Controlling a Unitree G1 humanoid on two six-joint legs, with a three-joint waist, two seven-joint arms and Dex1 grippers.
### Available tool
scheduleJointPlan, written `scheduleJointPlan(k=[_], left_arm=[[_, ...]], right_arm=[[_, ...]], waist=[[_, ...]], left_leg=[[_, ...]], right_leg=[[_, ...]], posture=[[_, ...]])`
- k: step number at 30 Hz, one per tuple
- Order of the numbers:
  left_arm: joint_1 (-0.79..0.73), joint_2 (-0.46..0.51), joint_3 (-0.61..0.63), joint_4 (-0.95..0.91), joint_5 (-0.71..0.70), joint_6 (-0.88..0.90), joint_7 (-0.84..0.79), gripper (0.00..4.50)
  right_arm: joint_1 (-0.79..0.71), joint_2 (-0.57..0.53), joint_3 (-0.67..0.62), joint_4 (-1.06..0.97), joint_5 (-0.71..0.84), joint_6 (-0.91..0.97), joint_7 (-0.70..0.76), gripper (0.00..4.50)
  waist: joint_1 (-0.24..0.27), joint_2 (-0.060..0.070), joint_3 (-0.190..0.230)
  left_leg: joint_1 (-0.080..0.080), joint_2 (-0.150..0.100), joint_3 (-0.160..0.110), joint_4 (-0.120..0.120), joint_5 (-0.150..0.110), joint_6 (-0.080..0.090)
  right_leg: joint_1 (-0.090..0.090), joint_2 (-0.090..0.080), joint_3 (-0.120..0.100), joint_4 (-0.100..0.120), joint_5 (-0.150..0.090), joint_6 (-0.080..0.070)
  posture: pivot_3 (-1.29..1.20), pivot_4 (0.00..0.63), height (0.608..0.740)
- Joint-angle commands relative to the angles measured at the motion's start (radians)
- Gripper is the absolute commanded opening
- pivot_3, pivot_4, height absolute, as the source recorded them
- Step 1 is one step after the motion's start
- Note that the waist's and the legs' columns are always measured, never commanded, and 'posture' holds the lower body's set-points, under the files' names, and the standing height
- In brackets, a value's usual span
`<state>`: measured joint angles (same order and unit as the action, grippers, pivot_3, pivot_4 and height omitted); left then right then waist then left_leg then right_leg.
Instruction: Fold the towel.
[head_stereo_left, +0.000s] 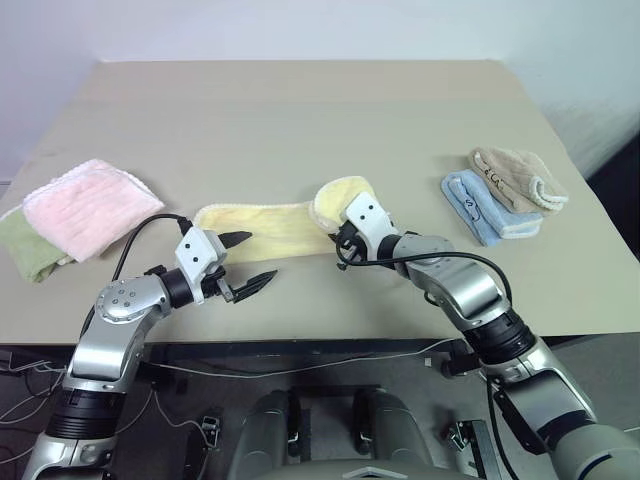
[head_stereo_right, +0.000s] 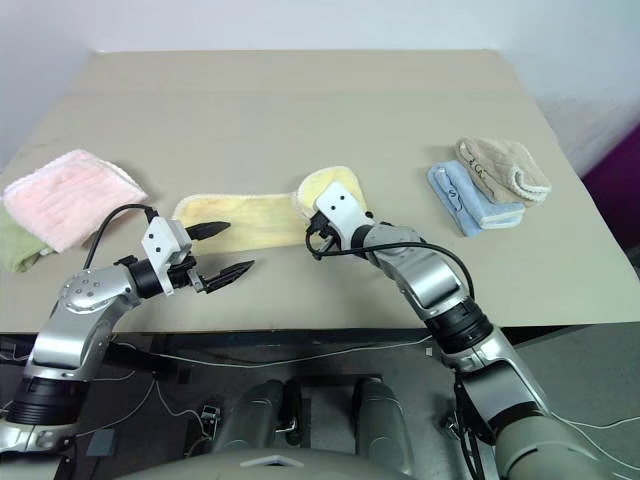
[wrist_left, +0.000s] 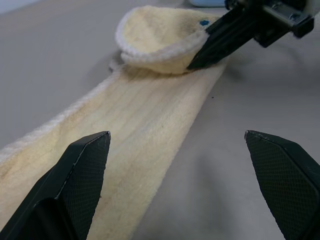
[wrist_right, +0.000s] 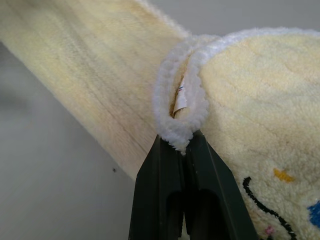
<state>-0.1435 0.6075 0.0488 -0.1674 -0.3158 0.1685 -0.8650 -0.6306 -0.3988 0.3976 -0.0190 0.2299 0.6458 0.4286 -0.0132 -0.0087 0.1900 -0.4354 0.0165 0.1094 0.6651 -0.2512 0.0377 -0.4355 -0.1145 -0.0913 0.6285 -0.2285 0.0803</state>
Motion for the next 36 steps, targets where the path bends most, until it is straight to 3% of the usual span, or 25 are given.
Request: scheduleJointPlan(k=[1, 6, 13, 17, 21, 23, 31, 36], left_arm=[[0.019, -0.001, 0.007, -0.059, -0.012, 0.003, 0.01, 4.5], [0.027, -0.007, 0.004, -0.071, -0.014, 0.013, 0.017, 4.5], [0.053, -0.028, 0.01, -0.099, -0.042, 0.046, 0.027, 4.5], [0.099, -0.073, 0.06, -0.145, -0.132, 0.107, 0.073, 4.5], [0.148, -0.123, 0.113, -0.209, -0.218, 0.18, 0.15, 4.5], [0.158, -0.154, 0.137, -0.234, -0.261, 0.224, 0.204, 4.5], [0.156, -0.303, 0.197, -0.303, -0.399, 0.41, 0.503, 4.5], [0.169, -0.394, 0.245, -0.343, -0.462, 0.465, 0.68, 4.5]], right_arm=[[-0.014, 0.026, -0.012, -0.013, -0.036, -0.027, 0.023, 0.01], [0.001, 0.056, -0.027, -0.023, -0.051, -0.019, 0.049, 0.01], [0.035, 0.066, -0.12, -0.104, 0.016, 0.017, 0.108, 2.35], [0.067, 0.023, -0.207, -0.17, 0.045, -0.007, 0.145, 3.69], [0.051, 0.012, -0.313, -0.163, 0.089, -0.019, 0.15, 3.52], [0.023, 0.018, -0.338, -0.094, 0.077, -0.038, 0.137, 2.99], [-0.114, 0.129, -0.303, 0.302, -0.036, -0.288, 0.109, 0.17], [-0.128, 0.185, -0.251, 0.537, -0.118, -0.44, 0.135, 0.04]], waist=[[-0.002, 0.0, 0.0], [-0.001, 0.0, 0.0], [-0.001, 0.0, 0.0], [0.001, 0.0, 0.0], [0.0, 0.0, 0.0], [0.0, 0.0, 0.0], [-0.003, -0.001, 0.0], [0.0, -0.001, -0.001]], left_leg=[[0.0, 0.0, 0.0, 0.0, 0.0, 0.0], [0.0, 0.0, 0.0, 0.0, 0.0, 0.0], [0.0, 0.0, 0.0, 0.0, 0.0, 0.0], [0.0, 0.0, -0.001, 0.0, 0.0, 0.0], [0.0, 0.0, -0.001, 0.0, 0.0, 0.0], [0.0, 0.0, -0.001, 0.0, 0.0, 0.0], [0.0, 0.0, -0.001, 0.0, 0.0, 0.0], [0.001, 0.0, -0.002, 0.001, 0.002, -0.003]], right_leg=[[0.0, 0.0, 0.0, 0.0, 0.0, 0.0], [0.0, 0.0, 0.0, 0.0, 0.0, 0.0], [0.0, 0.0, 0.0, 0.0, 0.0, 0.0], [0.0, 0.0, 0.0, 0.0, 0.0, 0.0], [0.0, -0.002, 0.0, 0.0, 0.0, 0.0], [0.0, -0.002, -0.001, 0.0, 0.0, 0.0], [0.001, 0.001, -0.001, 0.001, 0.0, 0.0], [0.002, 0.001, -0.001, 0.001, 0.0, 0.0]], posture=[[0.0, 0.15, 0.74], [0.0, 0.15, 0.74], [0.0, 0.15, 0.74], [0.0, 0.15, 0.74], [0.0, 0.15, 0.74], [0.0, 0.15, 0.74], [0.0, 0.15, 0.74], [0.0, 0.15, 0.74]])
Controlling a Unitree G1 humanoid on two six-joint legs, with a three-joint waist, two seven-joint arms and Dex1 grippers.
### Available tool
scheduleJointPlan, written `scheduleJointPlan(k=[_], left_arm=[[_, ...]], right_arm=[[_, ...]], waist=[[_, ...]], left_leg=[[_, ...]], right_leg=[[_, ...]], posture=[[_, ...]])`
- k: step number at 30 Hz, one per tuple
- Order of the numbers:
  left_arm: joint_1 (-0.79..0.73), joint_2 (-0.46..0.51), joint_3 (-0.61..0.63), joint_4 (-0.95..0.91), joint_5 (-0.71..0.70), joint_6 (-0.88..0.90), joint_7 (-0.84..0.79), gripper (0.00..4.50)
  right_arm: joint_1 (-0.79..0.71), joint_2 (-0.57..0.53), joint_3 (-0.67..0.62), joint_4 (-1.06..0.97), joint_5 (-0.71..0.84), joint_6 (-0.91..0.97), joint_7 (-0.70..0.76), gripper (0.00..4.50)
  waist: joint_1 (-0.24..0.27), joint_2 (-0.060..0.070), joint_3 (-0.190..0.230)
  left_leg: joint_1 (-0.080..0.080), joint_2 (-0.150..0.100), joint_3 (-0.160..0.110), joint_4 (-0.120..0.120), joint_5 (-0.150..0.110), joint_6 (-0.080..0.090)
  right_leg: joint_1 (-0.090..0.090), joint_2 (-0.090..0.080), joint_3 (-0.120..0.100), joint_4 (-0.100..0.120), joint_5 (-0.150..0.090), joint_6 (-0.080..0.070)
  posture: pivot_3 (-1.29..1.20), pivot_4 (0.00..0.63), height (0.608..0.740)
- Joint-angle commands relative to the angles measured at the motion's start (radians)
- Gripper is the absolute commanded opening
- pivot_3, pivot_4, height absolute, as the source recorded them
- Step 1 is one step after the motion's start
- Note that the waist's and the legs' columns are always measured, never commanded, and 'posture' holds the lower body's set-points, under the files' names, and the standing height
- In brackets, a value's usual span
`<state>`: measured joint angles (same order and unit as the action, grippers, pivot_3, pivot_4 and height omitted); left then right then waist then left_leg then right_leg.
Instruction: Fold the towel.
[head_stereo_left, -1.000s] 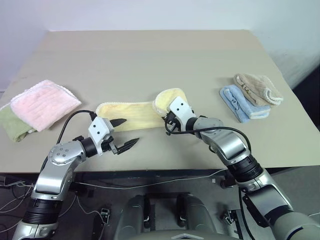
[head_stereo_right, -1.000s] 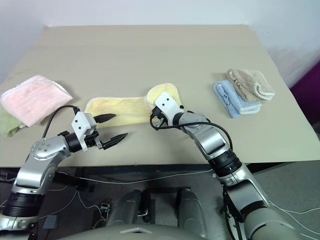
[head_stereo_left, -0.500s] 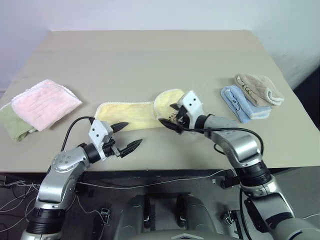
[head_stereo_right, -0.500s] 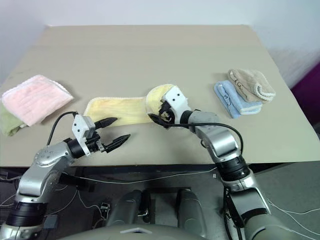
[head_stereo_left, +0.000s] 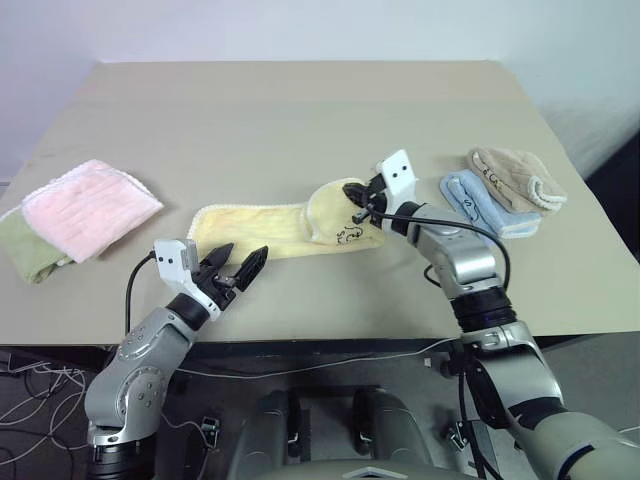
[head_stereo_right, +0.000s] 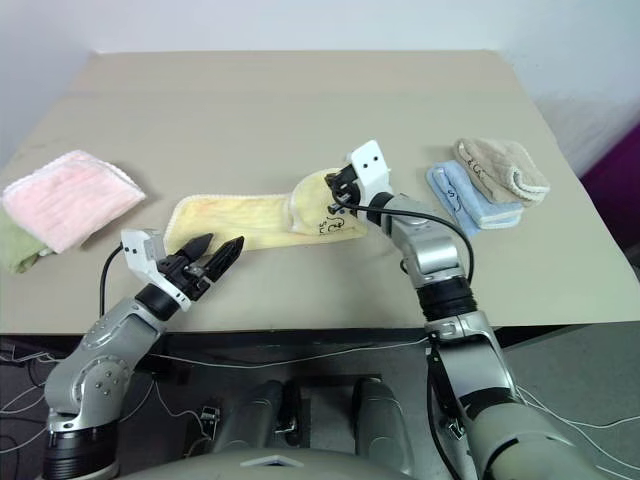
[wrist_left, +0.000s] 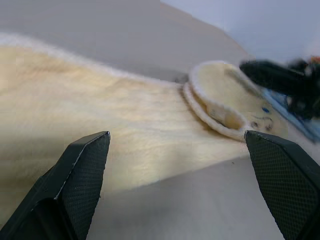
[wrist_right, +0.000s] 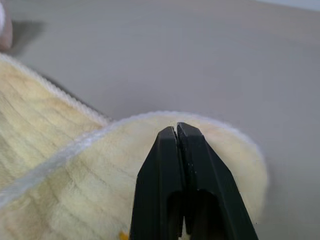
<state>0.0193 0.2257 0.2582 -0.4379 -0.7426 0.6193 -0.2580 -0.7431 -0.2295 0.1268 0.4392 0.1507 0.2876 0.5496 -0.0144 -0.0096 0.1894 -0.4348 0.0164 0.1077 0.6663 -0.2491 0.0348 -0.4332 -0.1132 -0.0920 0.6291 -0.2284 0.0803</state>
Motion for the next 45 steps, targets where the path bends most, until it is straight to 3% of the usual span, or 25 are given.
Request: scheduleJointPlan(k=[1, 6, 11, 19, 27, 32, 39, 45], left_arm=[[0.014, -0.017, 0.03, -0.086, -0.021, 0.008, 0.089, 4.5], [0.059, -0.062, 0.012, -0.134, -0.01, 0.001, 0.181, 4.5], [0.097, -0.122, 0.044, -0.164, -0.057, 0.042, 0.321, 4.5], [0.081, -0.266, 0.178, -0.145, -0.393, 0.042, 0.642, 4.5], [-0.035, -0.199, 0.215, -0.027, -0.505, -0.008, 0.772, 4.5], [-0.092, -0.136, 0.186, 0.075, -0.476, 0.01, 0.744, 4.5], [-0.125, -0.137, 0.193, 0.129, -0.511, -0.005, 0.737, 4.5], [-0.139, -0.126, 0.199, 0.144, -0.515, -0.018, 0.726, 2.57]], right_arm=[[-0.012, 0.023, 0.031, 0.117, -0.055, -0.106, 0.017, 0.04], [0.012, 0.038, 0.065, 0.219, -0.115, -0.196, 0.023, 0.04], [0.015, 0.025, 0.01, 0.093, -0.054, -0.219, 0.08, 0.04], [-0.007, -0.032, -0.054, -0.099, 0.007, -0.193, 0.138, 0.04], [-0.016, -0.037, -0.073, -0.181, 0.029, -0.163, 0.139, 0.04], [-0.008, -0.048, -0.081, -0.193, 0.016, -0.161, 0.112, 0.04], [0.003, -0.064, -0.093, -0.214, 0.023, -0.157, 0.092, 0.04], [0.017, -0.071, -0.093, -0.228, 0.02, -0.16, 0.086, 0.0]], waist=[[0.001, 0.0, 0.0], [-0.002, -0.001, -0.001], [-0.001, -0.001, -0.001], [0.0, -0.001, -0.001], [0.002, -0.001, -0.001], [0.002, 0.0, -0.001], [0.004, 0.001, -0.001], [0.004, 0.001, -0.001]], left_leg=[[0.0, 0.0, 0.0, 0.0, 0.0, 0.0], [0.004, 0.0, 0.0, 0.0, 0.0, 0.0], [0.008, 0.0, -0.001, -0.001, -0.002, 0.002], [0.007, 0.0, -0.001, -0.001, -0.002, 0.003], [0.007, 0.0, -0.001, -0.001, -0.002, 0.003], [0.008, 0.0, -0.001, 0.0, -0.002, 0.002], [0.008, 0.0, -0.001, -0.001, -0.002, 0.002], [0.008, 0.0, -0.001, -0.001, -0.002, 0.002]], right_leg=[[0.0, 0.0, 0.0, 0.0, 0.0, 0.0], [0.004, 0.0, 0.0, -0.001, 0.0, 0.0], [0.006, 0.0, 0.0, -0.001, 0.0, 0.0], [0.006, -0.003, 0.0, -0.001, 0.0, 0.0], [0.006, -0.001, 0.0, -0.001, 0.0, -0.001], [0.006, 0.0, 0.0, 0.0, 0.0, -0.001], [0.007, -0.001, 0.0, 0.0, 0.0, -0.001], [0.007, -0.001, -0.001, 0.0, 0.0, -0.001]], posture=[[0.0, 0.15, 0.74], [0.0, 0.15, 0.74], [0.0, 0.15, 0.74], [0.0, 0.15, 0.74], [0.0, 0.15, 0.74], [0.0, 0.15, 0.74], [0.0, 0.15, 0.74], [0.0, 0.15, 0.74]])
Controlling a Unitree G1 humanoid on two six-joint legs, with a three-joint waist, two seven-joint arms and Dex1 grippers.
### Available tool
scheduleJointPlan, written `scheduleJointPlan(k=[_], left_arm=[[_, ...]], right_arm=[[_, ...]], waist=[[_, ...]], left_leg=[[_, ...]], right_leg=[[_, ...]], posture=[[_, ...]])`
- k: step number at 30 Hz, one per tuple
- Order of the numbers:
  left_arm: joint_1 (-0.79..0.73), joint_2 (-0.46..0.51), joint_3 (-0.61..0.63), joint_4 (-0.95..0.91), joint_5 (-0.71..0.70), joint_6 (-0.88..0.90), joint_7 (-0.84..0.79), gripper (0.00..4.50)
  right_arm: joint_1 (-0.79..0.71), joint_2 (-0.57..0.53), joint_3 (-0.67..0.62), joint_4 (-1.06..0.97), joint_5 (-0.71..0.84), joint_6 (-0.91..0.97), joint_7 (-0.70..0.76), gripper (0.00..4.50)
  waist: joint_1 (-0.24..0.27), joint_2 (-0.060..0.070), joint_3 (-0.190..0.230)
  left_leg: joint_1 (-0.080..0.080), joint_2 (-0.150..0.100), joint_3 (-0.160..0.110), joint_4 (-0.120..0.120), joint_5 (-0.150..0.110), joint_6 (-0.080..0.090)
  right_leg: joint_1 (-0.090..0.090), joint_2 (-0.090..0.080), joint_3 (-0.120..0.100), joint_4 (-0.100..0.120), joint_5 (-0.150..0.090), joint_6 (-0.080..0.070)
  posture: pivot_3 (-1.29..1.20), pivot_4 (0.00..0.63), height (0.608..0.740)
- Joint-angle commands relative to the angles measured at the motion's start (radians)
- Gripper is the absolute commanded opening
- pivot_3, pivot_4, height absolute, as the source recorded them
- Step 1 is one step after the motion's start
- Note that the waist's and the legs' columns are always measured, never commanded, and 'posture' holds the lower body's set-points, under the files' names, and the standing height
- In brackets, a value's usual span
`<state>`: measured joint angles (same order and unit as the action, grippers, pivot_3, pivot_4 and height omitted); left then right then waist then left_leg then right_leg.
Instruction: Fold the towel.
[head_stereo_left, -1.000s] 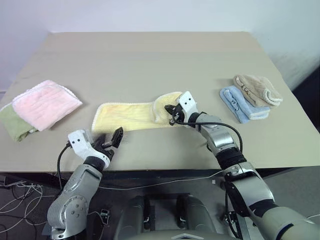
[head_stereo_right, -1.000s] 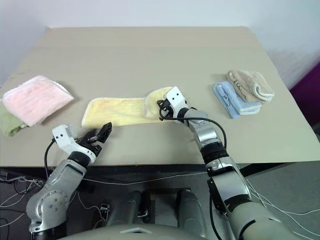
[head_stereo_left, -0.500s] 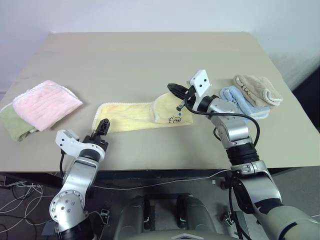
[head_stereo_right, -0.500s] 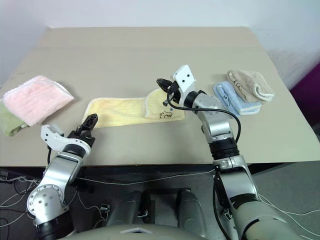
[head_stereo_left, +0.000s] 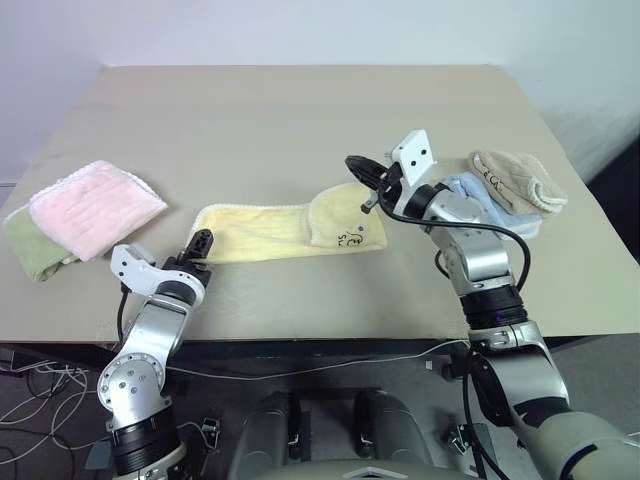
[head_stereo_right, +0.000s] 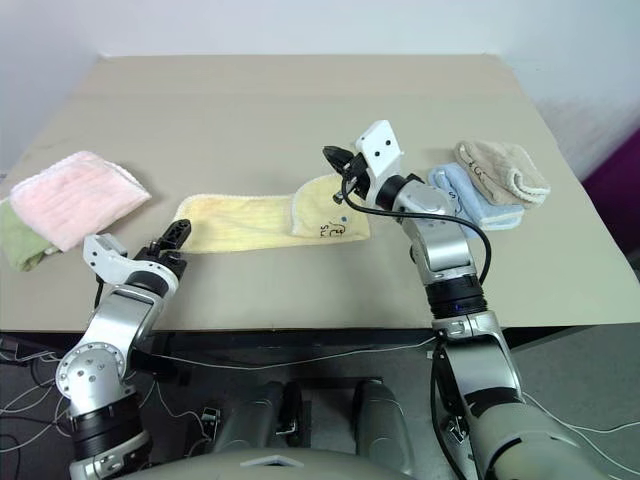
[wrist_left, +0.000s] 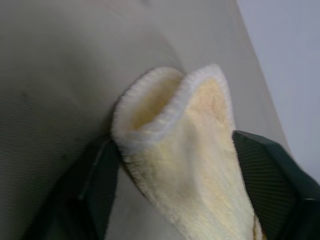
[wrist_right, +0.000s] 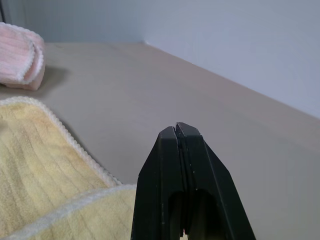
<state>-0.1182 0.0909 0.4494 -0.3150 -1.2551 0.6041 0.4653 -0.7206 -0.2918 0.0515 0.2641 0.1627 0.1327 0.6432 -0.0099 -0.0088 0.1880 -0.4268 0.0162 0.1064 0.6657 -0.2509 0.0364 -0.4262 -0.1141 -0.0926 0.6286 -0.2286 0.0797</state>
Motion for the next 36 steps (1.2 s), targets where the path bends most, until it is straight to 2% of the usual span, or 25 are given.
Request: scheduleJointPlan(k=[1, 6, 8, 14, 20, 26, 31, 36], left_arm=[[-0.003, 0.012, 0.008, 0.024, -0.003, -0.004, 0.001, 2.2], [-0.01, 0.024, 0.011, 0.04, -0.005, -0.008, -0.009, 0.48], [-0.016, 0.024, 0.015, 0.044, -0.011, -0.012, -0.012, 0.03], [-0.046, 0.063, 0.025, 0.046, -0.025, -0.001, -0.029, 0.03], [-0.094, 0.253, 0.113, 0.077, -0.046, 0.001, -0.131, 0.03], [-0.137, 0.43, 0.116, 0.071, -0.043, 0.067, -0.257, 0.03], [-0.191, 0.52, 0.016, 0.004, -0.001, 0.117, -0.415, 0.03], [-0.273, 0.519, -0.155, -0.067, 0.085, 0.128, -0.566, 0.03]], right_arm=[[-0.004, -0.009, -0.018, -0.053, 0.008, -0.006, -0.007, 0.0], [0.005, -0.012, -0.015, -0.06, 0.005, -0.011, -0.008, 0.0], [0.01, -0.012, -0.013, -0.065, 0.003, -0.012, -0.009, 0.0], [0.03, -0.016, 0.003, -0.085, -0.004, -0.01, 0.002, 0.0], [0.061, -0.035, 0.018, -0.109, -0.013, -0.008, 0.023, 0.0], [0.078, -0.047, 0.013, -0.122, -0.022, -0.006, 0.015, 0.0], [0.093, -0.055, 0.007, -0.135, -0.027, -0.003, 0.005, 0.0], [0.107, -0.058, 0.002, -0.155, -0.03, 0.005, -0.008, 0.0]], waist=[[0.0, 0.0, 0.0], [-0.001, 0.0, 0.0], [-0.001, 0.0, 0.0], [-0.001, -0.001, 0.001], [-0.005, -0.001, 0.001], [-0.003, -0.001, 0.002], [-0.002, -0.001, 0.002], [-0.003, -0.001, 0.002]], left_leg=[[0.0, 0.0, 0.0, 0.0, 0.0, 0.0], [-0.001, 0.0, 0.0, 0.0, 0.0, 0.0], [-0.001, 0.0, 0.0, 0.0, 0.0, 0.0], [-0.001, 0.0, 0.0, 0.0, 0.0, 0.0], [-0.002, 0.0, 0.0, -0.001, 0.0, -0.001], [-0.002, 0.0, 0.0, -0.002, 0.001, -0.007], [-0.002, 0.0, 0.0, -0.003, 0.001, -0.008], [-0.003, -0.001, 0.0, -0.004, 0.002, -0.01]], right_leg=[[0.0, 0.0, 0.0, 0.0, 0.0, 0.0], [0.0, 0.0, 0.0, 0.0, 0.0, 0.0], [-0.001, -0.001, 0.0, -0.001, 0.0, 0.0], [-0.001, -0.002, 0.0, -0.001, 0.0, 0.0], [-0.002, -0.002, -0.001, -0.001, 0.0, 0.0], [-0.002, -0.002, -0.001, -0.002, 0.0, 0.0], [-0.002, -0.002, -0.001, -0.003, 0.0, 0.0], [-0.002, -0.002, -0.001, -0.004, 0.0, 0.0]], posture=[[0.0, 0.15, 0.74], [0.0, 0.15, 0.74], [0.0, 0.15, 0.74], [0.0, 0.15, 0.74], [0.0, 0.15, 0.74], [0.0, 0.15, 0.74], [0.0, 0.15, 0.74], [0.0, 0.15, 0.74]])
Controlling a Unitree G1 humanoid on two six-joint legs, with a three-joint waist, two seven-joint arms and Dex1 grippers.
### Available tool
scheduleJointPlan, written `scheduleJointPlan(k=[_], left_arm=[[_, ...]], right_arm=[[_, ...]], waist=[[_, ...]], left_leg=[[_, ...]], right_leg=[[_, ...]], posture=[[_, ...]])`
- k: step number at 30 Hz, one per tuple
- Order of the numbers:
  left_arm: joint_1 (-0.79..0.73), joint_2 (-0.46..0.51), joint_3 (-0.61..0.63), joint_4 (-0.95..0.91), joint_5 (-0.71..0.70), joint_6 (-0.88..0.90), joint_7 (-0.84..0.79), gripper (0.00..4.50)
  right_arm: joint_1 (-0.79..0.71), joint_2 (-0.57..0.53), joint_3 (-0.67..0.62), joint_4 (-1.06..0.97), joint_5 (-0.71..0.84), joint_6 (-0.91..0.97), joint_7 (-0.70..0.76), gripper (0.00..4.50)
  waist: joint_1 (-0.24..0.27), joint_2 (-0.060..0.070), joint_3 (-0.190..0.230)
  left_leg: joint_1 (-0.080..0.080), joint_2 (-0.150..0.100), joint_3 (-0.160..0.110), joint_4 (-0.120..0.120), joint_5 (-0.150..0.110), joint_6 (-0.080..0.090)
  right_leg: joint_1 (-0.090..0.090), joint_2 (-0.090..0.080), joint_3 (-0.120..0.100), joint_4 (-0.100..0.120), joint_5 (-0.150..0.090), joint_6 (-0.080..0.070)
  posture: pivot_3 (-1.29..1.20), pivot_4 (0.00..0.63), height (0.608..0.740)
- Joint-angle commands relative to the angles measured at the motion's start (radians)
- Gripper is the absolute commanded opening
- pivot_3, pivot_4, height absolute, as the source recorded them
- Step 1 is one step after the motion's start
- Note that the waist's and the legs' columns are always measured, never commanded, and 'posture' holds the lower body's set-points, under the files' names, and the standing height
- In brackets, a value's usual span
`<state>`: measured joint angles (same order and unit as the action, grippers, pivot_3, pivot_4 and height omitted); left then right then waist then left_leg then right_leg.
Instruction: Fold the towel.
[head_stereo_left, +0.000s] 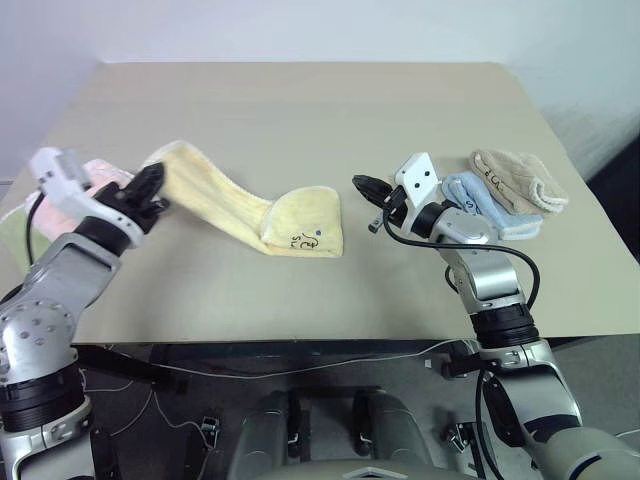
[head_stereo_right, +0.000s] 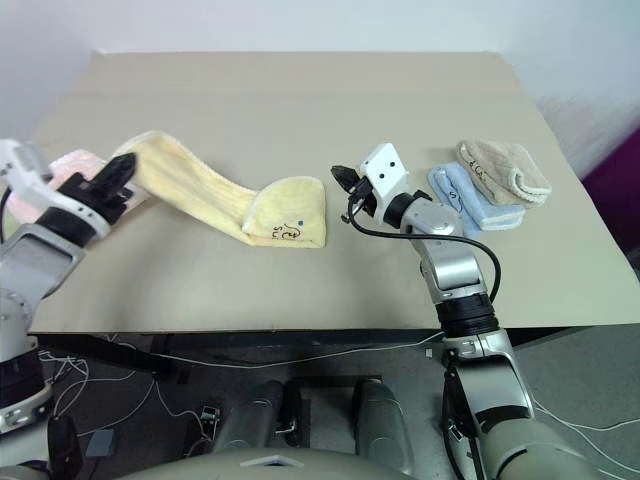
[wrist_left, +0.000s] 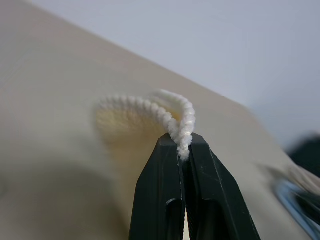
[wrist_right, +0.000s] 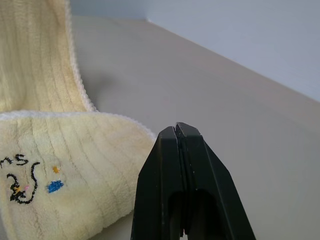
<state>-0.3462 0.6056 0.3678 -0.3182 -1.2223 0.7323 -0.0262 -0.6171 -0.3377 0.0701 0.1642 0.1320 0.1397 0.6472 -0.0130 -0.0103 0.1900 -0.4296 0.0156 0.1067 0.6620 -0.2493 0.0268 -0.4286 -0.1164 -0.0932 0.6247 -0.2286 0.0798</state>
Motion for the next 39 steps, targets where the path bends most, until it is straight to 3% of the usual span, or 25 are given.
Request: scheduleJointPlan(k=[1, 7, 11, 16, 21, 24, 31, 35, 39], left_arm=[[-0.067, -0.001, -0.126, -0.073, 0.095, -0.004, -0.1, 0.03], [-0.18, -0.095, -0.345, -0.059, 0.286, -0.022, -0.178, 0.03], [-0.224, -0.086, -0.554, 0.003, 0.535, -0.034, -0.24, 0.03], [-0.23, -0.102, -0.63, 0.054, 0.658, -0.024, -0.303, 0.03], [-0.21, -0.129, -0.601, 0.045, 0.684, -0.018, -0.344, 0.03], [-0.197, -0.173, -0.532, 0.028, 0.632, -0.008, -0.364, 0.7], [-0.155, -0.202, -0.392, -0.045, 0.52, 0.039, -0.399, 3.15], [-0.14, -0.186, -0.315, -0.014, 0.562, 0.021, -0.347, 4.46], [-0.147, -0.165, -0.256, 0.09, 0.679, -0.036, -0.26, 4.29]], right_arm=[[0.008, -0.013, -0.019, -0.061, 0.001, 0.0, -0.016, 0.0], [0.027, -0.022, -0.024, -0.09, 0.002, 0.011, -0.035, 0.0], [0.043, -0.026, -0.029, -0.117, 0.003, 0.024, -0.049, 0.0], [0.06, -0.031, -0.032, -0.146, 0.004, 0.035, -0.063, 0.0], [0.067, -0.036, -0.032, -0.159, 0.006, 0.04, -0.07, 0.0], [0.066, -0.034, -0.028, -0.161, 0.005, 0.04, -0.072, 0.0], [0.052, -0.03, -0.021, -0.156, 0.006, 0.042, -0.067, 0.0], [0.045, -0.021, -0.014, -0.165, 0.017, 0.055, -0.062, 0.0], [0.02, 0.023, -0.003, -0.175, 0.053, 0.111, -0.057, 0.0]], waist=[[0.0, 0.0, 0.0], [0.001, 0.0, 0.0], [0.0, 0.0, 0.0], [0.0, 0.0, 0.001], [0.002, 0.0, 0.001], [0.002, 0.0, 0.001], [0.0, 0.0, 0.001], [0.001, 0.0, 0.001], [0.0, 0.0, 0.001]], left_leg=[[0.0, 0.0, 0.0, 0.0, 0.0, 0.0], [0.0, 0.0, 0.001, 0.0, 0.001, 0.001], [0.0, 0.001, 0.001, -0.001, 0.003, 0.002], [0.0, 0.001, 0.001, -0.001, 0.002, 0.003], [-0.001, 0.001, 0.001, -0.001, 0.002, 0.004], [-0.001, 0.001, 0.001, 0.0, 0.002, 0.004], [-0.001, 0.001, 0.0, 0.0, 0.002, 0.003], [-0.001, 0.001, 0.0, 0.0, 0.002, 0.003], [-0.001, 0.001, 0.0, 0.001, 0.002, 0.004]], right_leg=[[0.0, 0.0, 0.0, 0.0, 0.0, 0.0], [0.0, 0.003, 0.0, 0.0, 0.0, 0.0], [0.0, 0.004, 0.0, 0.0, 0.0, 0.0], [-0.001, 0.004, 0.0, 0.0, 0.0, 0.0], [-0.001, 0.003, 0.0, 0.0, 0.0, 0.0], [-0.001, 0.003, 0.0, 0.0, 0.0, 0.0], [-0.001, 0.003, 0.0, 0.0, 0.0, 0.001], [-0.001, 0.003, 0.0, 0.0, 0.0, 0.001], [-0.001, 0.004, 0.0, 0.001, 0.0, 0.001]], posture=[[0.0, 0.15, 0.74], [0.0, 0.15, 0.74], [0.0, 0.15, 0.74], [0.0, 0.15, 0.74], [0.0, 0.15, 0.74], [0.0, 0.15, 0.74], [0.0, 0.15, 0.74], [0.0, 0.15, 0.74], [0.0, 0.15, 0.74]])
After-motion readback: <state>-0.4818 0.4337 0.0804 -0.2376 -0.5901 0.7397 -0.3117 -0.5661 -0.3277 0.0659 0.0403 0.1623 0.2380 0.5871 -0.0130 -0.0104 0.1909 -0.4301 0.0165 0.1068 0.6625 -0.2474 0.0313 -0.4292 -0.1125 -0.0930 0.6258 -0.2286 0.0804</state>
